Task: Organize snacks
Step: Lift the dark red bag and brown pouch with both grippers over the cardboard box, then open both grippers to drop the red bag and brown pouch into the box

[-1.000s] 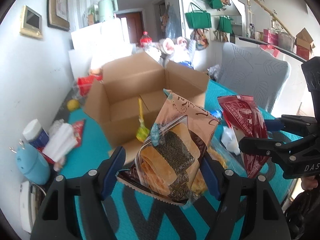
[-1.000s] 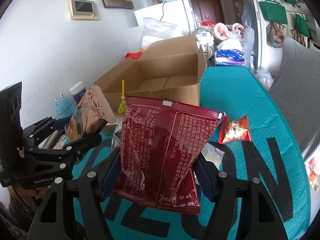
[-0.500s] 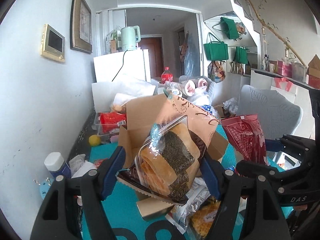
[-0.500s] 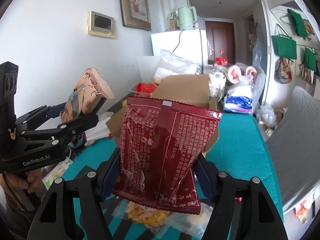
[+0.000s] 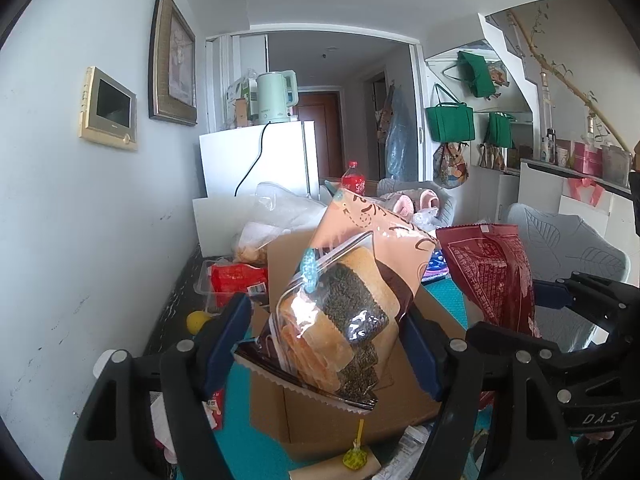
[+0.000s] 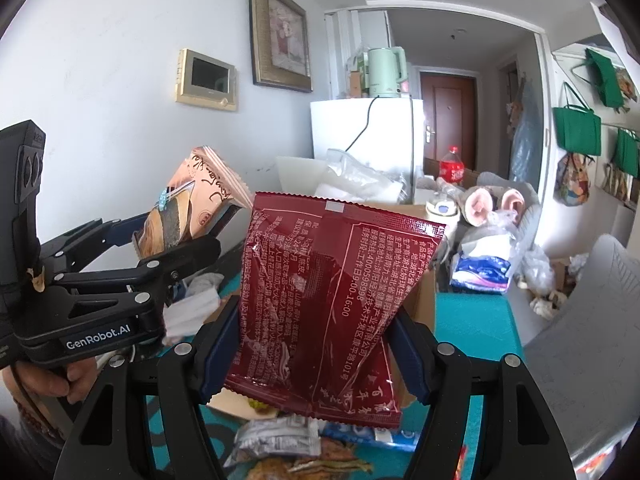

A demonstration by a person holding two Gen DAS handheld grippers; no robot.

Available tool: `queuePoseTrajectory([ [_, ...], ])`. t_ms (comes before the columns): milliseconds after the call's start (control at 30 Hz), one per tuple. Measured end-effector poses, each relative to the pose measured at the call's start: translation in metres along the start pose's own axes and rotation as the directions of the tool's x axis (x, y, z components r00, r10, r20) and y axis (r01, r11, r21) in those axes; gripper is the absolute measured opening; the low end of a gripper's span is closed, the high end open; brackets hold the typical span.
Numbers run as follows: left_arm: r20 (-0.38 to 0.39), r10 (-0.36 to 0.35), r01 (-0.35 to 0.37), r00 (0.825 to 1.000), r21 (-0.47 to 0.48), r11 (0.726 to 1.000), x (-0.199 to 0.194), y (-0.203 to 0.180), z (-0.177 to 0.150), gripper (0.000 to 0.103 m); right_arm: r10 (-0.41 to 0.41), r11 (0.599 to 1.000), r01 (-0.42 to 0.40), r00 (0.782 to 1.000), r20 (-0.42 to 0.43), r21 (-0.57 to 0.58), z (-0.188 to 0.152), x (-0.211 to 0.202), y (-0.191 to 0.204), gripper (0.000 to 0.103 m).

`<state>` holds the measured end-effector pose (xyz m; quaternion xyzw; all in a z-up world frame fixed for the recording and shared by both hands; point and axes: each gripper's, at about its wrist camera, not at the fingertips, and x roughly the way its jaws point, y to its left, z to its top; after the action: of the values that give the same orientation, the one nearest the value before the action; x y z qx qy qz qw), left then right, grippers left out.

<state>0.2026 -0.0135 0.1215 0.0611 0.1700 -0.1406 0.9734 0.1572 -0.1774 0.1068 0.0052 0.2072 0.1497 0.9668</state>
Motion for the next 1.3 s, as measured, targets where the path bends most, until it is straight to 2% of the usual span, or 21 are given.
queuePoseTrajectory([
  [400,-0.045,0.044,-0.045,0.998,-0.024,0.999,0.092,0.019,0.011,0.073,-0.017,0.998,0.019,0.999,-0.033,0.054,0.025,0.073,-0.03,0.07],
  [667,-0.133,0.075,-0.076,0.988,0.0,0.997,0.146,0.017,-0.011,0.073,-0.033,0.997,0.041,0.992,-0.118,0.06,0.021,0.136,-0.049,0.07],
  [833,-0.215,0.074,-0.078,0.974,-0.009,0.997,0.177,0.021,-0.026,0.073,-0.061,0.994,0.076,0.98,-0.188,0.073,0.011,0.163,-0.058,0.07],
  [1033,-0.309,0.061,-0.068,0.949,-0.013,0.998,0.201,0.023,-0.041,0.073,-0.078,0.993,0.095,0.968,-0.239,0.063,0.0,0.175,-0.057,0.07],
  [1300,-0.363,0.091,-0.1,0.927,-0.007,0.995,0.211,0.031,-0.047,0.073,-0.06,0.995,0.082,0.948,-0.312,0.058,-0.012,0.198,-0.055,0.07],
])
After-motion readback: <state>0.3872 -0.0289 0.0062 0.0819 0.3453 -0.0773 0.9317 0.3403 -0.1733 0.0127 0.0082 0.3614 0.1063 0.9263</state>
